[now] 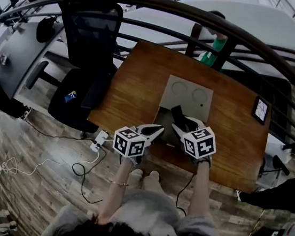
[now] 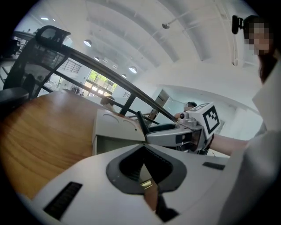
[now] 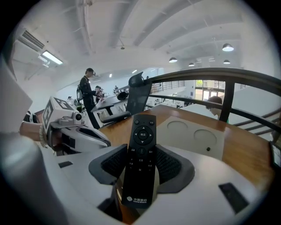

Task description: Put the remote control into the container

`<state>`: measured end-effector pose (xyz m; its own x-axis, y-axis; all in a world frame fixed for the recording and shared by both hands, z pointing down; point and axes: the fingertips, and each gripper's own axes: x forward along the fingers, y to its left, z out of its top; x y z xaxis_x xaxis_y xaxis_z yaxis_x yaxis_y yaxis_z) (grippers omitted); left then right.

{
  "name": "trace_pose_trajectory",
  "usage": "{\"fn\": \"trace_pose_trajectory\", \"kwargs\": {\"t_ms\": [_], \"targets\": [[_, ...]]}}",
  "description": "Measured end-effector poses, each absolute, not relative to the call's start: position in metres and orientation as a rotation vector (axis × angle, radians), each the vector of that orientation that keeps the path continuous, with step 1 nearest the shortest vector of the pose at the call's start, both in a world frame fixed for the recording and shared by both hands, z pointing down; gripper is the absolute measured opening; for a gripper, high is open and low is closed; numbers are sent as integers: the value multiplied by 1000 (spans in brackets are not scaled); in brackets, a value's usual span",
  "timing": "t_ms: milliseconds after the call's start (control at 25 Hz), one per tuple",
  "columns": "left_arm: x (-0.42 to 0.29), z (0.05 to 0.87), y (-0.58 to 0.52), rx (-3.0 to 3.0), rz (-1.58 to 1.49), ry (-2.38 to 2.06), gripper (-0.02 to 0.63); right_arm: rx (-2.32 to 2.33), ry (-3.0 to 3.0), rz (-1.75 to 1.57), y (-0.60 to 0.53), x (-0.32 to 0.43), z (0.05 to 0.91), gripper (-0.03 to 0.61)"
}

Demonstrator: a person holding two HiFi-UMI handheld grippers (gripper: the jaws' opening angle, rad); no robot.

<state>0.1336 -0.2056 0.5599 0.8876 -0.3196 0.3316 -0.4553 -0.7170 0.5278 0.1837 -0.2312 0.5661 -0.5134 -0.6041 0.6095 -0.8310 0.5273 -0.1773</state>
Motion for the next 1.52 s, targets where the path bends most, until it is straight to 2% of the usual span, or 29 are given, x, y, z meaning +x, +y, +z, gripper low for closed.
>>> {"fn": "trace_pose_trajectory", "kwargs": {"t_ms": [800,1520], "targets": [[136,593,-202,2314,343,-579,3,698,-2119,521,-224,167,641,209],[140,612,-196,2273,387,-557,3,564,-2022,475,-222,164,665,209]]}}
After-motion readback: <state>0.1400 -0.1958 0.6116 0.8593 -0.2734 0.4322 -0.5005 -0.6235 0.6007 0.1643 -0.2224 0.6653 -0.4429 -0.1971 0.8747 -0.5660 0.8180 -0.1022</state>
